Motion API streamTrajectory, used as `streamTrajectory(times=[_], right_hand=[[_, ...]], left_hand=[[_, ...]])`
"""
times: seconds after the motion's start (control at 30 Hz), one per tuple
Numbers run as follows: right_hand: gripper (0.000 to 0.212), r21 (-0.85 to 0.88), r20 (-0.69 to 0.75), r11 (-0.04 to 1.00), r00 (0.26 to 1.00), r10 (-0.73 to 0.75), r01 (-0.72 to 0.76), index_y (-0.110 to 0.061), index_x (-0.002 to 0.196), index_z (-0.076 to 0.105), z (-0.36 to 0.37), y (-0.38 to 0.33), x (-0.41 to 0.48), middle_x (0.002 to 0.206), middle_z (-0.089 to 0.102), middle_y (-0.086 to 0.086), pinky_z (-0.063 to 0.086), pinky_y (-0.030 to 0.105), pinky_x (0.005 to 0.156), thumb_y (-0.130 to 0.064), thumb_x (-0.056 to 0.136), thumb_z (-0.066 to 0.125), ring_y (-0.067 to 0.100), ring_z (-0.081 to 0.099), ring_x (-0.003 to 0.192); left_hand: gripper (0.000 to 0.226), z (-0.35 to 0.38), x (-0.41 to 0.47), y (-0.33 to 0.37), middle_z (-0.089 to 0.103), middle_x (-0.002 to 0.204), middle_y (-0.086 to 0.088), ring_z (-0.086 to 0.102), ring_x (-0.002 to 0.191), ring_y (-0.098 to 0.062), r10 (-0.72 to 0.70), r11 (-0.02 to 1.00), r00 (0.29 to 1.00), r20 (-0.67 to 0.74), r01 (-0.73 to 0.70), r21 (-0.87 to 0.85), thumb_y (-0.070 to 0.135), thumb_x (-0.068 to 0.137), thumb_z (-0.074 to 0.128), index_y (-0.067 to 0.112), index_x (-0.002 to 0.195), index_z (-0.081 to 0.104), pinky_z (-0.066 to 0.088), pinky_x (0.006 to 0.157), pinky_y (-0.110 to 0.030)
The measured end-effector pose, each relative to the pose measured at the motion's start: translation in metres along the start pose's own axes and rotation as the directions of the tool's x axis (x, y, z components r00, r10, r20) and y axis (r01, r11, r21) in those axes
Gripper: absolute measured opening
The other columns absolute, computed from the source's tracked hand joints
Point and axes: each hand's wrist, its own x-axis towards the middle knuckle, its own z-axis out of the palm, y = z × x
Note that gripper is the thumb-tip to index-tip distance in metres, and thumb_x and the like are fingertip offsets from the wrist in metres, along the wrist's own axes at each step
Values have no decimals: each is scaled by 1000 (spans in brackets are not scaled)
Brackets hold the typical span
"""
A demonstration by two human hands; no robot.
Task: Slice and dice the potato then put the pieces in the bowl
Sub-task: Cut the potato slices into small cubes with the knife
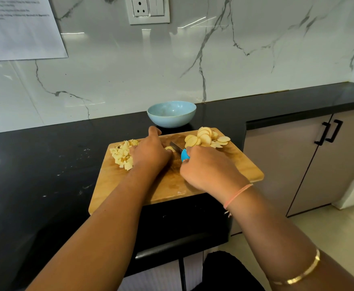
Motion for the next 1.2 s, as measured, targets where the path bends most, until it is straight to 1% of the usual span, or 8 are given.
streamTrajectory(times=[0.27, 0.4, 0.57, 0.7, 0.8, 1.03, 1.13, 1.2], right_hand=[[33, -42, 55, 998, 998, -37, 39, -20, 129, 48, -8, 1, -30, 79, 45, -6, 47, 30, 77, -26, 97, 42, 16, 55, 89], [37, -31, 62, 999, 998, -25, 27, -20, 133, 48, -19, 6, -42, 94, 51, -3, 50, 33, 87, -25, 96, 41, 16, 54, 94], [41, 21, -54, 1000, 998, -18, 19, -22, 136, 47, -13, 1, -22, 112, 59, 1, 49, 30, 78, -29, 97, 40, 16, 54, 93], [39, -14, -13, 1000, 1000, -15, 15, -23, 134, 48, -1, -8, -6, 91, 50, -3, 49, 30, 75, -30, 96, 42, 16, 52, 86], [36, -53, 30, 998, 999, -35, 37, -20, 131, 49, 3, -9, -8, 77, 44, -6, 48, 29, 75, -31, 97, 43, 15, 51, 83], [36, -82, 61, 993, 995, -77, 82, -19, 133, 45, -3, -6, -37, 74, 38, -8, 43, 28, 73, -26, 98, 42, 14, 49, 83], [38, -57, 70, 996, 995, -67, 71, -20, 135, 45, -12, -3, -45, 83, 45, -6, 48, 30, 81, -28, 98, 41, 14, 52, 89], [38, -25, 28, 998, 998, -57, 58, -21, 134, 47, -16, -3, -42, 95, 53, -3, 51, 34, 84, -27, 97, 40, 17, 56, 93]], left_hand=[[50, 0, -3, 4, 66, 101, 1, 59, 102, -21, -5, 999, 1000, -4, 5, 34, 20, 86, 63, 21, 129, 37, 32, 108, -51], [47, 0, -4, -1, 63, 91, 6, 59, 96, -18, 10, 1000, 1000, -23, -10, -2, 20, 86, 63, 21, 127, 39, 35, 106, -49], [56, -2, -8, -3, 60, 89, 7, 58, 87, -15, -1, 996, 1000, -28, -2, -91, 15, 81, 67, 20, 128, 36, 46, 99, -45], [59, -4, -10, -1, 61, 100, 3, 58, 94, -15, -8, 994, 999, -33, 4, -107, 9, 81, 67, 18, 130, 34, 46, 99, -44], [53, -3, -11, -2, 58, 95, 6, 54, 88, -13, -7, 996, 999, -40, 4, -86, 9, 83, 63, 17, 128, 35, 44, 100, -45], [46, -1, -11, 0, 57, 84, 5, 56, 83, -15, 28, 997, 998, -48, -31, -69, 8, 84, 61, 16, 122, 37, 45, 97, -46], [46, -3, -11, -3, 61, 91, 2, 61, 89, -17, 15, 991, 999, -43, -21, -132, 5, 85, 60, 16, 123, 37, 51, 88, -39], [48, -5, -10, -5, 63, 97, -1, 60, 87, -15, -11, 979, 1000, -26, 6, -203, 2, 85, 57, 15, 126, 36, 50, 68, -26]])
